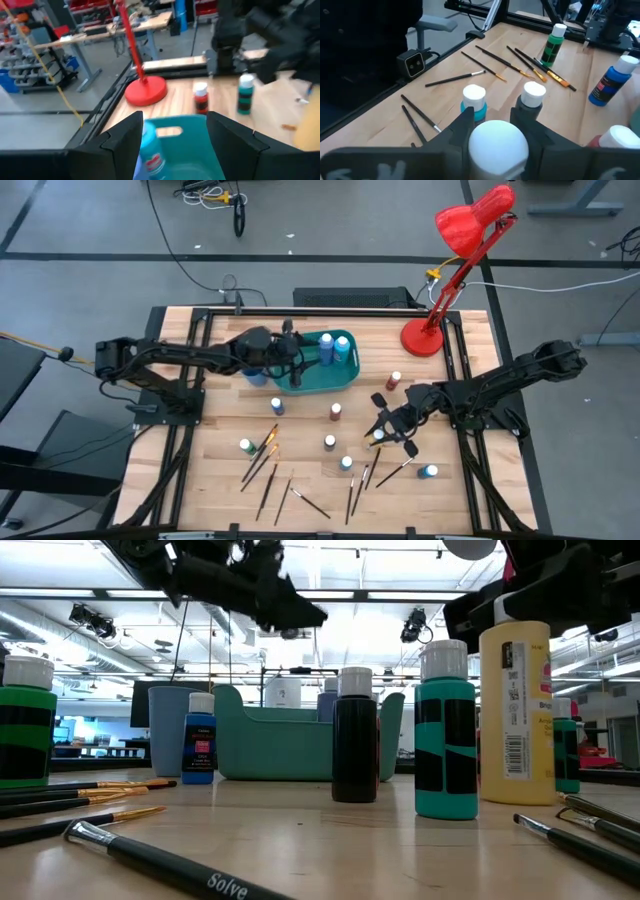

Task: Pick & Place Paint Supplies
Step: Put the large yellow paint bottle into the green bin, then put the small dark blue paint bottle into the green bin

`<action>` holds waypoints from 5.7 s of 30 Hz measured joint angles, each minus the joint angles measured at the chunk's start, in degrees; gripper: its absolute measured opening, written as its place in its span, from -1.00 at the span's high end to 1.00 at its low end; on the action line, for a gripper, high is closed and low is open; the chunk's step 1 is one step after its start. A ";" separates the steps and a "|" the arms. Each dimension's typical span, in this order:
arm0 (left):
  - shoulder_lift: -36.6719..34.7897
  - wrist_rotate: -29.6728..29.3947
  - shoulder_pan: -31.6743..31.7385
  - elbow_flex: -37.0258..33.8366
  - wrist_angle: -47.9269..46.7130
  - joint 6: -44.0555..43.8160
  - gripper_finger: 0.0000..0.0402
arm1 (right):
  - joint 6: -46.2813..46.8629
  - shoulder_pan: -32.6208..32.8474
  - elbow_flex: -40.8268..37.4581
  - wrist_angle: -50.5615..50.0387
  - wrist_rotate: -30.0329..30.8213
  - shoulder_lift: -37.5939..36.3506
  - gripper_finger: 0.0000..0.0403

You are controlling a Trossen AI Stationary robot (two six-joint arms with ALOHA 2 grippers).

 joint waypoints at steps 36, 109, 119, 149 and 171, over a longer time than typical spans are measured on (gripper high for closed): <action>-20.98 -1.91 -15.81 -0.02 -16.62 -12.71 -0.15 | -2.33 -11.55 8.40 20.98 43.87 8.27 0.50; -20.98 0.64 -15.81 0.07 -29.25 -18.82 -0.15 | 12.36 -21.27 16.86 7.30 32.17 11.97 0.18; -20.98 2.25 -17.56 0.07 -49.23 -29.35 -0.15 | 11.96 -17.81 16.86 7.50 22.52 6.76 0.18; -20.96 -16.01 -22.93 -18.29 -32.67 -28.74 -0.15 | 11.93 -17.62 16.84 7.35 22.61 6.85 0.18; -10.96 -20.35 -22.93 -19.38 -24.87 -28.31 -0.12 | 11.92 -17.62 16.84 7.63 22.59 6.89 0.18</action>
